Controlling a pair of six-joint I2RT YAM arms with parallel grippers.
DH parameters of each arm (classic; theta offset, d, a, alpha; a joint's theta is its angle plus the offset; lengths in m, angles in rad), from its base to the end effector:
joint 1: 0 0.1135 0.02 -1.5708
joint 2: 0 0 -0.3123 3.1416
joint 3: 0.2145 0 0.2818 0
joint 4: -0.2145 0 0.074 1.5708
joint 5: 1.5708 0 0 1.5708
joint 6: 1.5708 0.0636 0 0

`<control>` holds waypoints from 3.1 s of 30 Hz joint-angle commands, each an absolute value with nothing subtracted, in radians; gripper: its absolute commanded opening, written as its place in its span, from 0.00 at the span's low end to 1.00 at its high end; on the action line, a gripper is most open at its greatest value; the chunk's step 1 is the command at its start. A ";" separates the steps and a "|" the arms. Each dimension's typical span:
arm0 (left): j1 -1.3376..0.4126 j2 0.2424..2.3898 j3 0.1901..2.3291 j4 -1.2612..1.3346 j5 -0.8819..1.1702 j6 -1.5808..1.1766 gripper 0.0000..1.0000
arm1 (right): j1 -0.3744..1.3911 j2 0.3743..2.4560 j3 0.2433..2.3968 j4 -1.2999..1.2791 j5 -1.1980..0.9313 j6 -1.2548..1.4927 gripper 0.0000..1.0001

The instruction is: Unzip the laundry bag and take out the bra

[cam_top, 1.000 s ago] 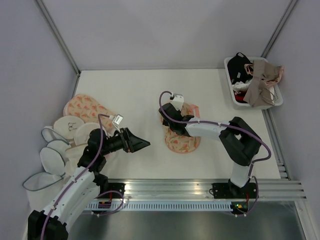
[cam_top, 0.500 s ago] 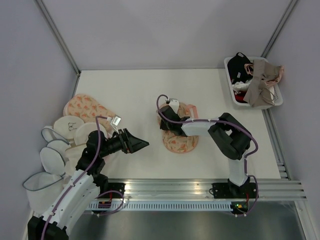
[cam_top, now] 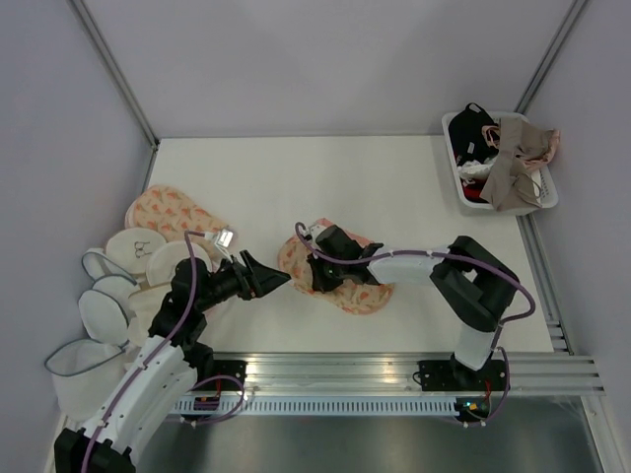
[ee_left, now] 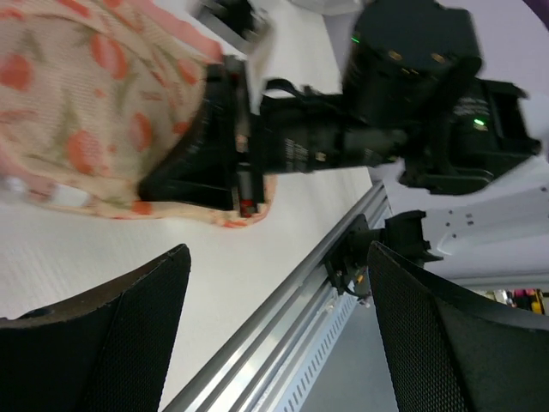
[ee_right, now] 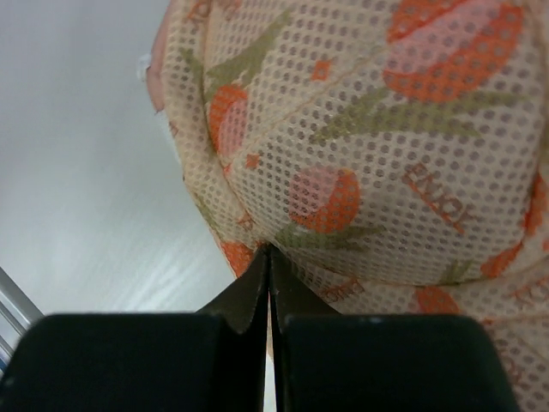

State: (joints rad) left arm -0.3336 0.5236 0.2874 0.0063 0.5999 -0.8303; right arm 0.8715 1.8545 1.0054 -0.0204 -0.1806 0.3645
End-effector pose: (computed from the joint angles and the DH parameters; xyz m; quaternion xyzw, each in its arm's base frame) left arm 0.1342 -0.0845 0.2347 -0.0060 0.7707 -0.5197 0.3686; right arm 0.2632 0.3307 0.1419 -0.2646 0.8977 0.2672 0.2298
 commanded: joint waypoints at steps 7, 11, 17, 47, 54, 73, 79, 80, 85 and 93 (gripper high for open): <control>-0.339 0.799 0.382 -0.141 0.321 -0.657 0.87 | 0.891 1.631 0.821 -0.430 -0.006 0.268 0.00; -0.341 0.975 0.396 -0.052 0.319 -0.621 0.90 | 0.900 1.591 0.821 -0.443 -0.006 0.282 0.00; -0.359 1.197 0.359 0.288 0.471 -0.695 0.92 | 0.911 1.583 0.813 -0.437 0.011 0.288 0.00; -0.598 1.677 0.397 0.937 0.587 -1.014 0.31 | 0.920 1.362 0.738 -0.307 -0.008 0.377 0.01; -0.603 1.707 0.413 1.022 0.618 -1.068 0.02 | 0.919 1.168 0.706 -0.270 0.024 0.416 0.00; -0.601 1.100 0.735 0.191 0.480 -0.749 0.02 | 0.919 0.726 0.672 -0.417 0.425 0.578 0.59; -0.600 0.973 0.949 -0.122 0.358 -0.600 0.02 | 0.919 0.585 0.680 -0.546 0.613 0.656 0.59; -0.600 0.963 0.983 -0.200 0.339 -0.568 0.02 | 0.919 0.578 0.684 -0.564 0.623 0.661 0.59; -0.604 1.108 1.152 -0.304 0.380 -0.517 0.02 | 0.917 0.572 0.706 -0.620 0.624 0.689 0.59; -0.741 1.553 1.112 -0.181 0.406 -0.465 0.02 | 0.919 0.580 0.732 -0.647 0.623 0.709 0.59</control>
